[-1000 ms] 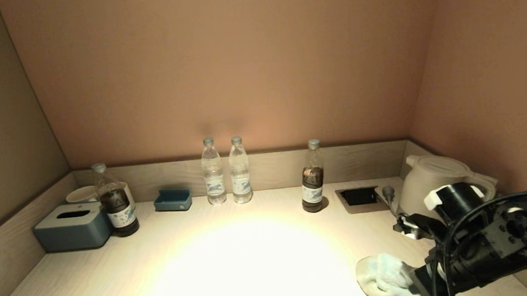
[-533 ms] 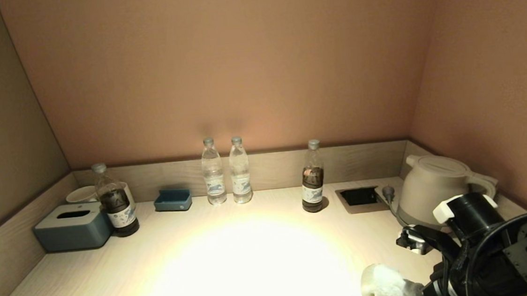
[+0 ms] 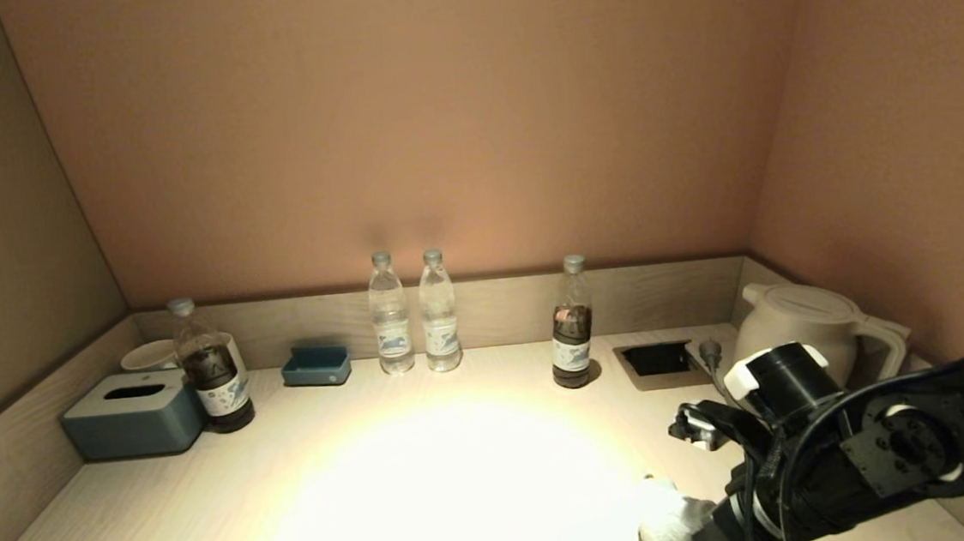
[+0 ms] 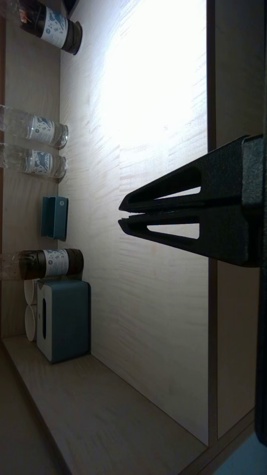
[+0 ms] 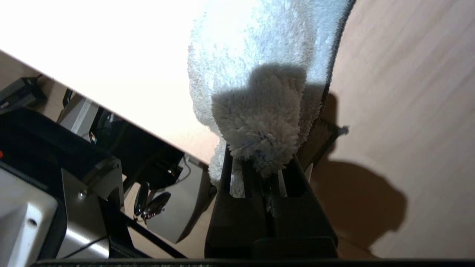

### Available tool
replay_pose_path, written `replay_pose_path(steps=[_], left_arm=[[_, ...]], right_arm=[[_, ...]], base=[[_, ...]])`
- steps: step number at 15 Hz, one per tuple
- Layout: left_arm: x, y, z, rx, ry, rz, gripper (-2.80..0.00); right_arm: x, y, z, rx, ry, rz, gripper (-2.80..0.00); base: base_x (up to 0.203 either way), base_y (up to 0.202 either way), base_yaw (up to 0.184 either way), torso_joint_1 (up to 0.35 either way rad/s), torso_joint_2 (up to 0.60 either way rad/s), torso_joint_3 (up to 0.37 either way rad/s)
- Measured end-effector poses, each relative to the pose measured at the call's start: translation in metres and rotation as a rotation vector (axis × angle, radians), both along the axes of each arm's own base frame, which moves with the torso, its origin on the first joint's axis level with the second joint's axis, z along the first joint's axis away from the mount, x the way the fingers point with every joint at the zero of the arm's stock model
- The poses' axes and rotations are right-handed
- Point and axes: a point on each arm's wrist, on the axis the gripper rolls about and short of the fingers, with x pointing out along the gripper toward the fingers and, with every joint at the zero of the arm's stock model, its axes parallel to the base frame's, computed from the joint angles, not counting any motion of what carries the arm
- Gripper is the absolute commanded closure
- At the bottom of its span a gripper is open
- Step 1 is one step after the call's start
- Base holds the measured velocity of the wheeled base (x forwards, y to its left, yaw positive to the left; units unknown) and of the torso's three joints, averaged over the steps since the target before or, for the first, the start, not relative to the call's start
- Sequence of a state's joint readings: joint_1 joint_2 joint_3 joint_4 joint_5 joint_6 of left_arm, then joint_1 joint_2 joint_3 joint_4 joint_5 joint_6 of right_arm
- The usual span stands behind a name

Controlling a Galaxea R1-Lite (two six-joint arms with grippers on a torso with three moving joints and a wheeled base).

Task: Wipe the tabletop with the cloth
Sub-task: Sweep the stains on the table

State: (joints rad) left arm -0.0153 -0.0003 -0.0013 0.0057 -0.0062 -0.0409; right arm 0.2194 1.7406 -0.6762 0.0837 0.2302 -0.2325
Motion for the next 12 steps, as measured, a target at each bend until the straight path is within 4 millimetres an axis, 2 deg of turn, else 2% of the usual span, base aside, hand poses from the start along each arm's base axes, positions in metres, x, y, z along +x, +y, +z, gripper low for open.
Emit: replay_pose_path(steps=[5, 9, 12], left_arm=[[0.0, 0.0, 0.0, 0.0, 0.001, 0.0, 0.0], [0.0, 0.0, 0.0, 0.0, 0.0, 0.0, 0.0], [0.0, 0.0, 0.0, 0.0, 0.0, 0.0, 0.0]], right_arm=[[0.051, 0.012, -0.002, 0.036, -0.032, -0.076, 0.0], [0.088, 0.015, -0.013, 0.041, -0.033, -0.14, 0.0], [0.107, 0.012, -0.023, 0.04, -0.021, -0.183, 0.0]], base=[[0.0, 0.0, 0.0, 0.0, 0.0, 0.0], [0.0, 0.0, 0.0, 0.0, 0.0, 0.0], [0.0, 0.0, 0.0, 0.0, 0.0, 0.0]])
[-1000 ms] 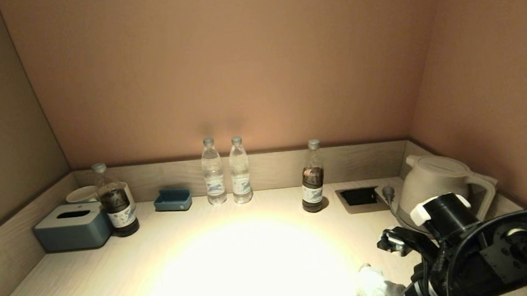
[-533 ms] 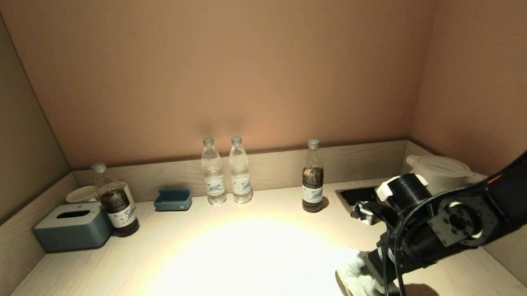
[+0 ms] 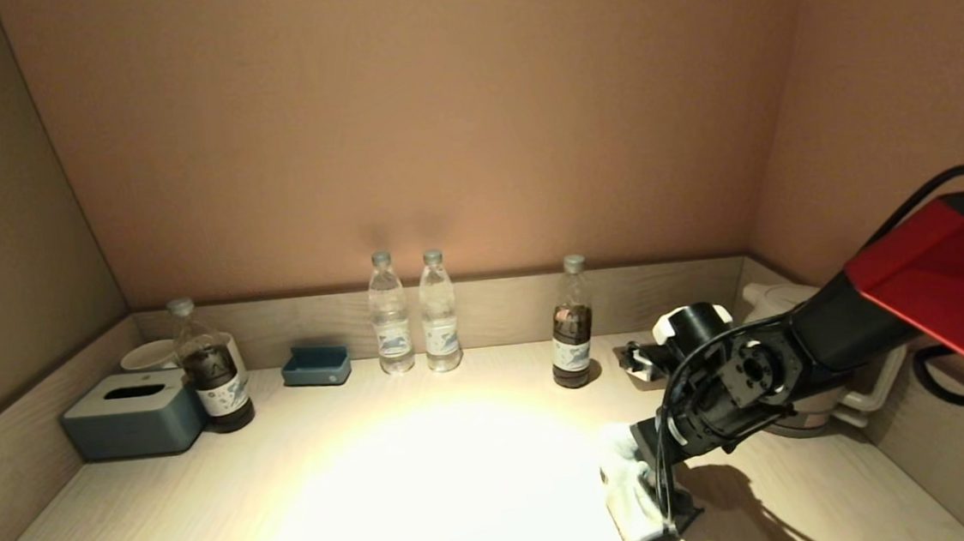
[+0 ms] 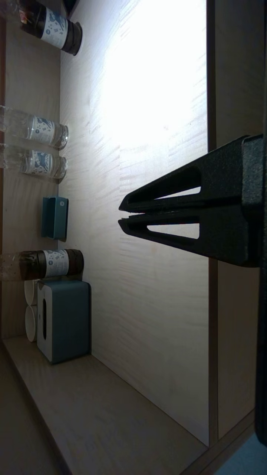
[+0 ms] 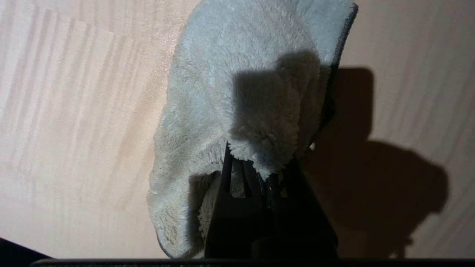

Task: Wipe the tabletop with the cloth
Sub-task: Sweep the stains on the table

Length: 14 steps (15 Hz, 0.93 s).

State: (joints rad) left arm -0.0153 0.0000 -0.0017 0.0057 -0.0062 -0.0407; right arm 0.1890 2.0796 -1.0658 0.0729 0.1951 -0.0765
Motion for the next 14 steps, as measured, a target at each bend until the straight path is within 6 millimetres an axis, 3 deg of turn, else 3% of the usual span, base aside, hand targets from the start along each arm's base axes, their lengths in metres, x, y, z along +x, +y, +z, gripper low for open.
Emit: replay_pose_path(steps=[4, 8, 11, 14], left_arm=[[0.0, 0.0, 0.0, 0.0, 0.001, 0.0, 0.0], [0.0, 0.0, 0.0, 0.0, 0.001, 0.0, 0.0], [0.0, 0.0, 0.0, 0.0, 0.001, 0.0, 0.0], [0.0, 0.0, 0.0, 0.0, 0.001, 0.0, 0.0]], right_arm=[[0.023, -0.008, -0.004, 0.011, 0.006, -0.059, 0.0], [0.031, -0.013, -0.003, 0.022, 0.032, -0.1, 0.0], [0.033, -0.01, -0.004, 0.025, 0.039, -0.099, 0.0], [0.043, 0.007, -0.004, 0.04, 0.024, -0.083, 0.0]], base=[[0.0, 0.0, 0.0, 0.0, 0.0, 0.0], [0.0, 0.0, 0.0, 0.0, 0.0, 0.0], [0.0, 0.0, 0.0, 0.0, 0.0, 0.0], [0.0, 0.0, 0.0, 0.0, 0.0, 0.0]])
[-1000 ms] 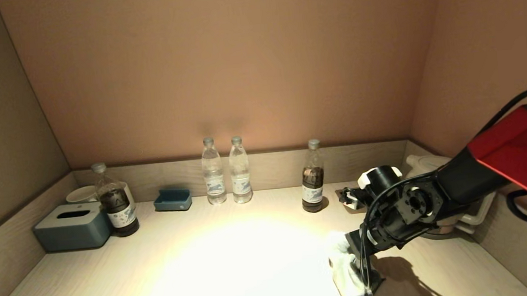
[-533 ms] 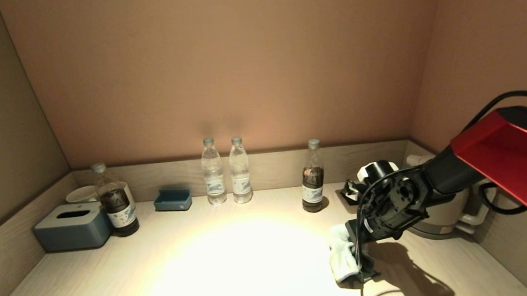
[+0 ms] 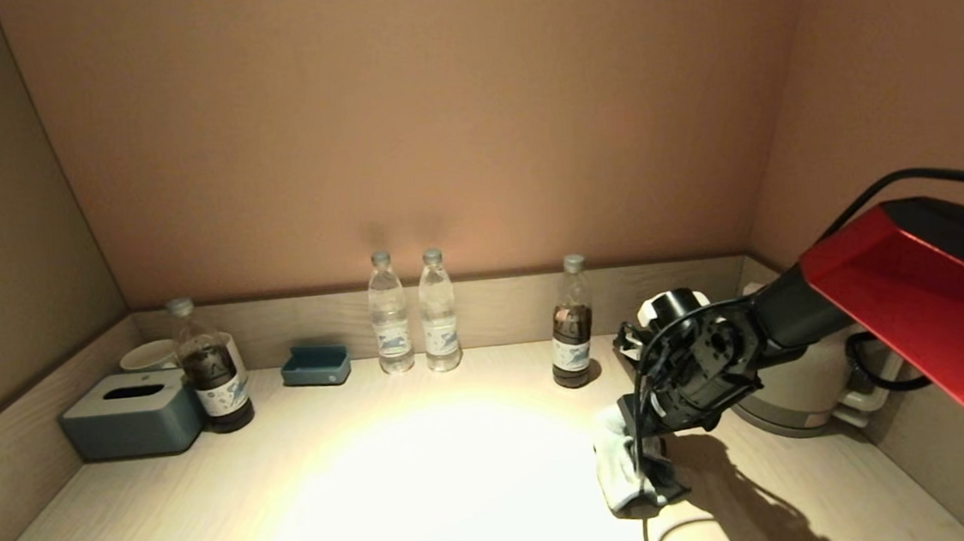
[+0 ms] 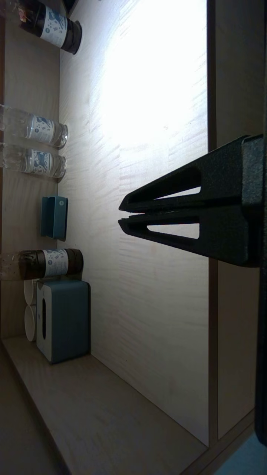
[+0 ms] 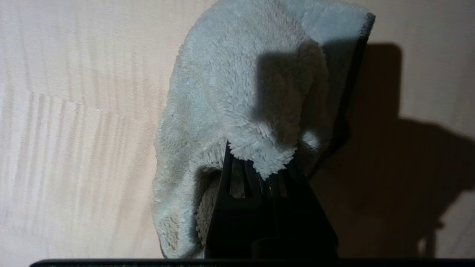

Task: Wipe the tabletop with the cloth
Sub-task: Sweep the stains on the table

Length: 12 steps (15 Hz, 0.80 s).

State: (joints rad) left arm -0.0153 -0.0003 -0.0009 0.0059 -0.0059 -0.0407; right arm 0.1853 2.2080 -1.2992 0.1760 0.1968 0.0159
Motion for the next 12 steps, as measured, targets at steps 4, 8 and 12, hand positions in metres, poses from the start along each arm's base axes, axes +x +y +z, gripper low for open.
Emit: replay_pose_path(steps=[4, 8, 12], left_arm=[[0.0, 0.0, 0.0, 0.0, 0.0, 0.0, 0.0], [0.0, 0.0, 0.0, 0.0, 0.0, 0.0, 0.0], [0.0, 0.0, 0.0, 0.0, 0.001, 0.0, 0.0]], right_arm=[[0.008, 0.038, 0.001, 0.037, -0.016, 0.025, 0.0], [0.011, 0.091, 0.006, 0.068, -0.023, 0.085, 0.0], [0.007, 0.13, 0.003, 0.079, -0.01, 0.126, 0.0]], base=[[0.0, 0.0, 0.0, 0.0, 0.0, 0.0], [0.0, 0.0, 0.0, 0.0, 0.0, 0.0], [0.0, 0.0, 0.0, 0.0, 0.0, 0.0]])
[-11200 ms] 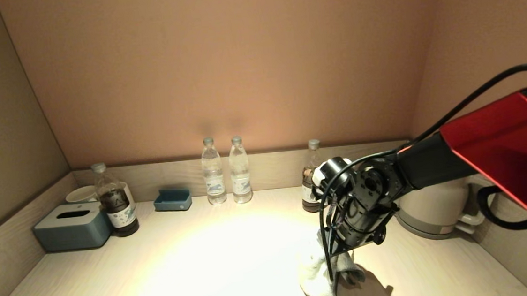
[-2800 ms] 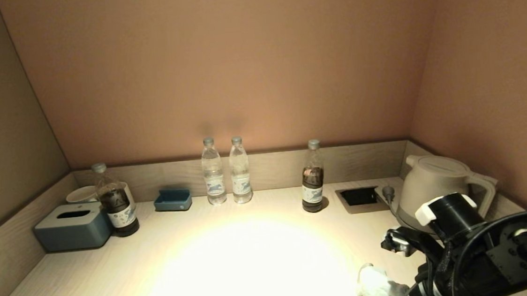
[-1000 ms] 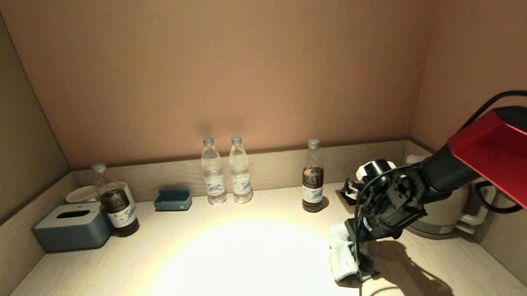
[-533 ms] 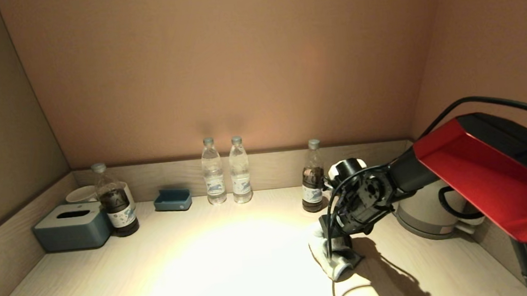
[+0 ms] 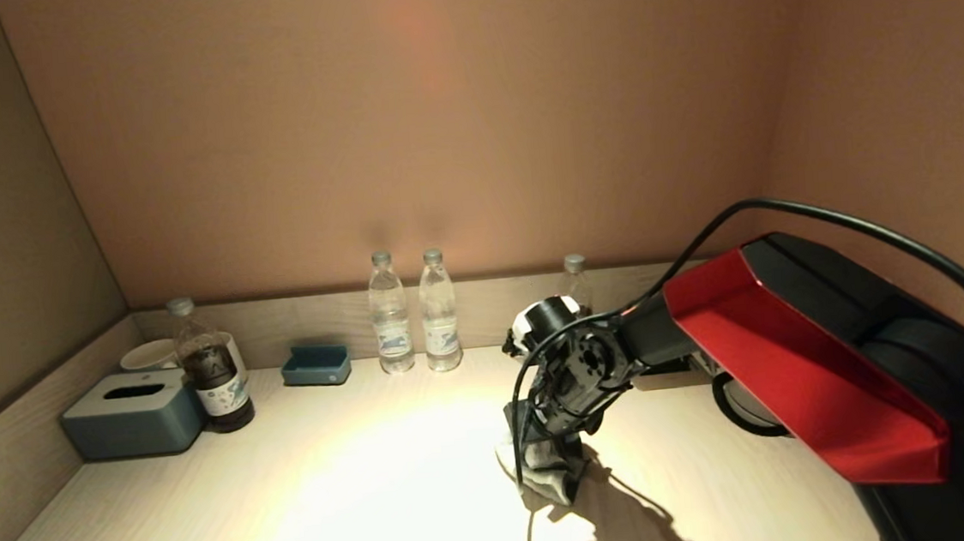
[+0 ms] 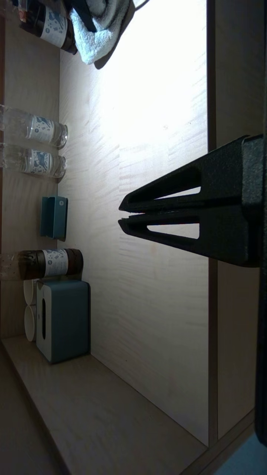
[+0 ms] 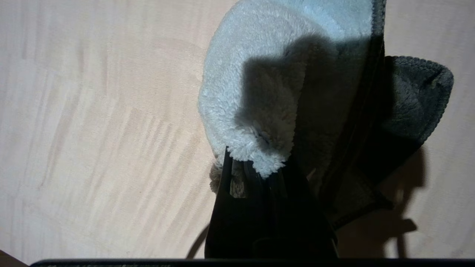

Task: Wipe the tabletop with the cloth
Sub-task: Sweep the stains on the table

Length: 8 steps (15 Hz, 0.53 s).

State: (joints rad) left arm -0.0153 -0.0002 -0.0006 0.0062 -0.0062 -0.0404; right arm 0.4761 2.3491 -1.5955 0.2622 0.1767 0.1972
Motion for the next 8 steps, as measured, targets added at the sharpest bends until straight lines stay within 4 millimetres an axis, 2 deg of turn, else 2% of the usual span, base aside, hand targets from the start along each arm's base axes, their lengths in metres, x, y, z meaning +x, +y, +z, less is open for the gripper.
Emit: replay_pose_path(steps=[8], left_arm=[[0.0, 0.0, 0.0, 0.0, 0.0, 0.0, 0.0]], right_arm=[[-0.023, 0.073, 0.007, 0.014, -0.022, 0.128, 0.0]], base=[[0.0, 0.0, 0.0, 0.0, 0.0, 0.0]])
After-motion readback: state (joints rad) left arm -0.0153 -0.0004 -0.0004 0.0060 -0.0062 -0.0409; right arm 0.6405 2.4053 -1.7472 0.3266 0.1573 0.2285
